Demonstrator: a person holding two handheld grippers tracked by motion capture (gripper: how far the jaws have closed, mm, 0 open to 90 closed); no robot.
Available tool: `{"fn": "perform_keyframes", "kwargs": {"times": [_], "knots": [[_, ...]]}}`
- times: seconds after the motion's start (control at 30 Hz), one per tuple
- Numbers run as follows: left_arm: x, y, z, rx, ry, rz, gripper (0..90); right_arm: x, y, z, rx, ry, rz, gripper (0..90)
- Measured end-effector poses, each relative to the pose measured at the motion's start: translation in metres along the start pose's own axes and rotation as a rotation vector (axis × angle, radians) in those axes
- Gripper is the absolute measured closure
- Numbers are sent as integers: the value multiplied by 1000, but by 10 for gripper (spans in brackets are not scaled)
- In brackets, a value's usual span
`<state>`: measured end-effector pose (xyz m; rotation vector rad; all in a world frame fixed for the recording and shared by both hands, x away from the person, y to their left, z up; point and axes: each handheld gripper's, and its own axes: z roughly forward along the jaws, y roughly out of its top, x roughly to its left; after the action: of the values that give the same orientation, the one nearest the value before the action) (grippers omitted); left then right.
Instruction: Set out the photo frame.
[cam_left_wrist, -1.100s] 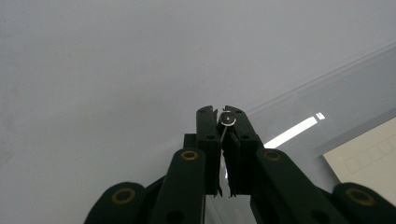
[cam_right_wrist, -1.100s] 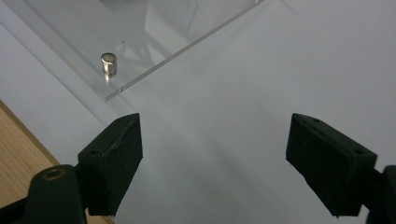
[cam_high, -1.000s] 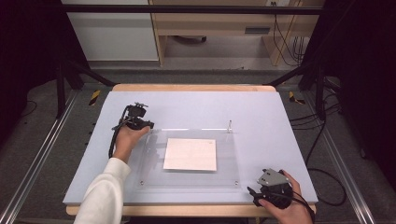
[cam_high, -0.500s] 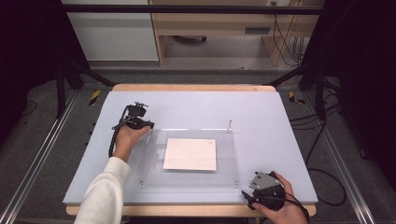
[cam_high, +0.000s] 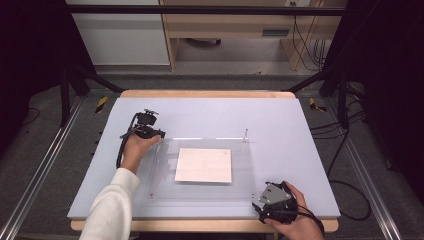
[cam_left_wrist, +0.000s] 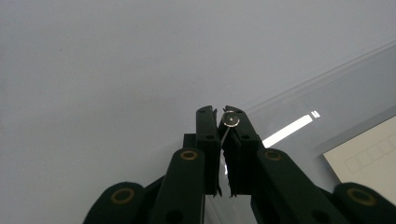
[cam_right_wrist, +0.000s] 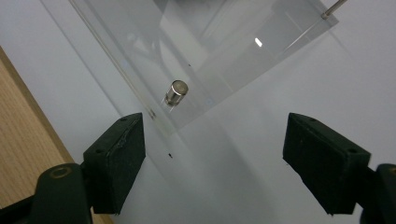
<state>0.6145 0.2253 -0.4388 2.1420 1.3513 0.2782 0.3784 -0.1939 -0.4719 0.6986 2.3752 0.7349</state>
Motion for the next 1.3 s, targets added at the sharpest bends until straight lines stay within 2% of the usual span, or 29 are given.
{"fn": "perform_keyframes", "kwargs": {"times": [0.27, 0.5, 0.7, 1.03, 1.2, 1.3], "knots": [[1, 0, 1, -2, -5, -5, 840, 2, 3, 4, -15, -10, -10, 271], [1, -1, 2, -5, -4, -1, 840, 8, 6, 4, -44, -29, -67, 332], [-1, -1, 3, -14, 10, 35, 844, 9, 9, -2, -93, -47, -82, 378], [-1, -1, 4, -18, 8, 39, 844, 10, 13, -4, -124, -75, -115, 460], [-1, -1, 4, -17, 11, 39, 843, 12, 13, -4, -130, -63, -124, 512], [-2, -1, 4, -13, 12, 45, 843, 13, 13, -3, -124, -60, -137, 513]]}}
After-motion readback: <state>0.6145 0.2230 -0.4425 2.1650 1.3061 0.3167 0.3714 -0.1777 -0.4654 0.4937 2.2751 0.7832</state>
